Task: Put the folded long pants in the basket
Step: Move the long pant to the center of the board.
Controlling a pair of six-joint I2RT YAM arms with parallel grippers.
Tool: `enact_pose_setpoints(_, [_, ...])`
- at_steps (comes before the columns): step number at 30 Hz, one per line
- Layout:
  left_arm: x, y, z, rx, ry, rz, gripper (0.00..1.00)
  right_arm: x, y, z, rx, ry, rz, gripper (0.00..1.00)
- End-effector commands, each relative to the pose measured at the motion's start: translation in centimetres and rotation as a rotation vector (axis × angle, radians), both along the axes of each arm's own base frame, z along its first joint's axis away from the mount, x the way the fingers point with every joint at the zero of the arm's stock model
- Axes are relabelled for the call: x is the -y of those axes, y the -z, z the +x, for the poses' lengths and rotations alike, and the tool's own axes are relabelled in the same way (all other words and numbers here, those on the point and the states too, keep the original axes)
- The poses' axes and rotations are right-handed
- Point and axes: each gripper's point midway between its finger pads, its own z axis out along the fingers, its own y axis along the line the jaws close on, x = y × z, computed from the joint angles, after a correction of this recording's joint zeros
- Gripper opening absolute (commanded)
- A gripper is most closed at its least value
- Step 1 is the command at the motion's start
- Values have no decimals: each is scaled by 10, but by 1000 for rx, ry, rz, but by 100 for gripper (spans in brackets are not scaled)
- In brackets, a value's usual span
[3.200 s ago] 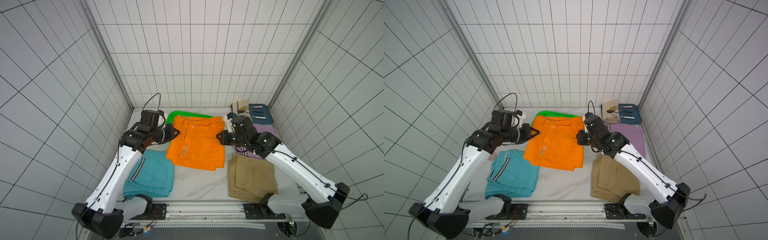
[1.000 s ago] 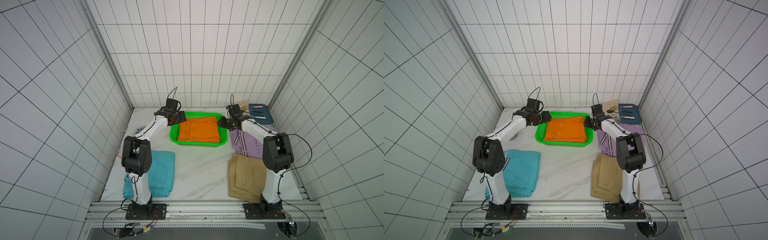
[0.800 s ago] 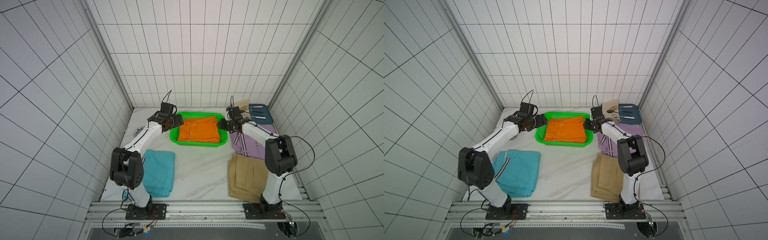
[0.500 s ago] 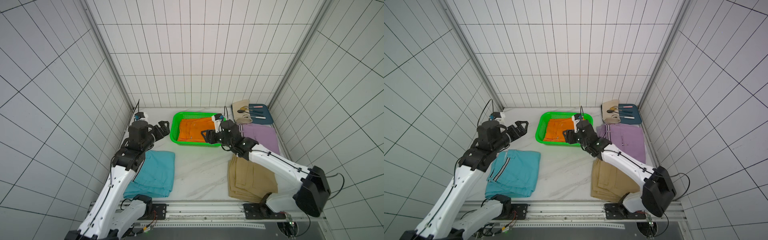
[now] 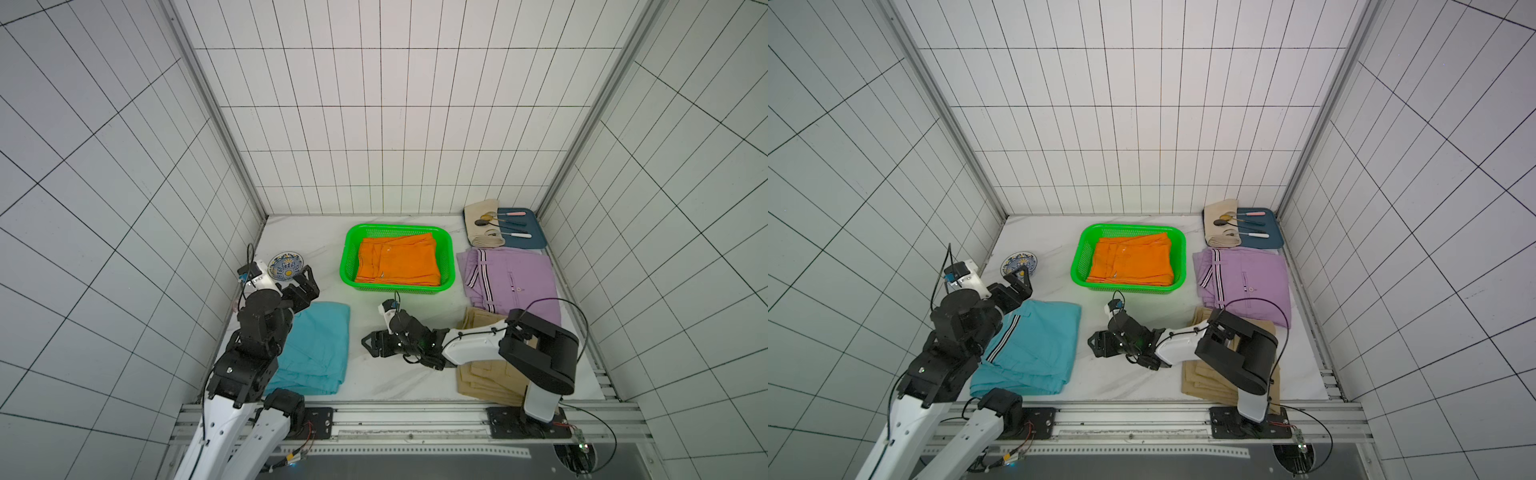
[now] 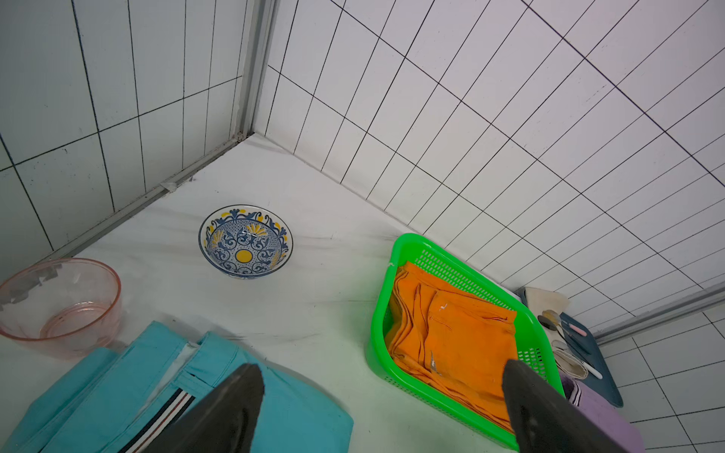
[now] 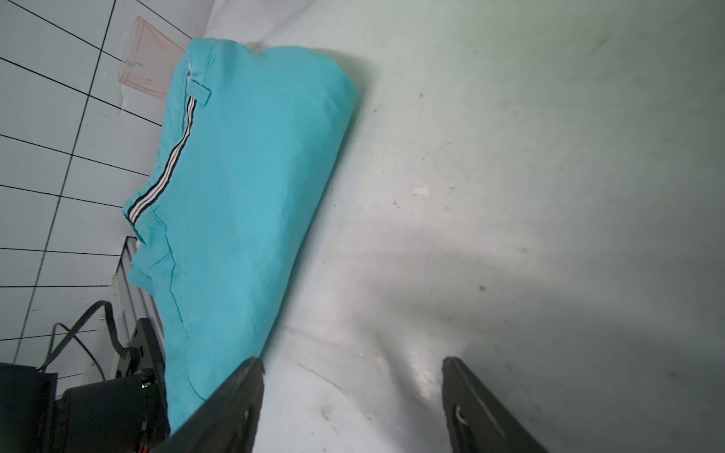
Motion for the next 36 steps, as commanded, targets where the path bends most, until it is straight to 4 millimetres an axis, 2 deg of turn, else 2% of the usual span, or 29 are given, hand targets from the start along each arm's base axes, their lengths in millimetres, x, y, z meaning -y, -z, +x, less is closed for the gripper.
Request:
enact_pose_setpoints(1, [-2,-11,-2,34,-11,5,98,-18,8,-21,-101,-51,25,76])
enact_pose_setpoints(4, [0,-8,1,26,1,3,98,-30,10,-28,-95,-99,5,77])
enact_pose_setpoints(8, [4,-5,4,8,14,3,98,-48,22,-38,-119,-156,-30,76])
enact_pose_setpoints(12, [5,-3,6,-5,18,4,98,-58,39,-41,-142,-183,-86,68])
enact_pose_setpoints(15, [7,-2,7,-7,29,3,98,-62,43,-41,-128,-209,-114,60])
enact_pose_setpoints(17, [8,-2,8,-9,31,3,98,-65,44,-42,-131,-220,-115,50])
enact_pose_setpoints(19, [8,-1,9,-14,33,4,98,-66,45,-44,-138,-224,-119,36])
enact_pose_setpoints(20, [8,-1,9,-15,33,7,98,-66,47,-44,-141,-224,-122,19])
enact_pose_setpoints(21, [8,-1,9,-15,30,7,98,-64,48,-43,-144,-216,-130,6])
enact_pose_setpoints(22, [8,0,10,-18,29,8,98,-60,48,-41,-143,-203,-140,0])
enact_pose_setpoints(24, [8,1,10,-21,32,7,98,-46,42,-37,-121,-170,-158,0])
enact_pose_setpoints(27, [15,1,12,-25,64,-6,98,-13,31,-34,-69,-132,-214,0])
enact_pose_setpoints(30, [27,5,16,-46,122,-23,98,31,28,-32,-31,-108,-321,0])
enact_pose_setpoints(36, [44,22,23,-122,175,-115,98,113,25,-25,-60,-9,-366,0])
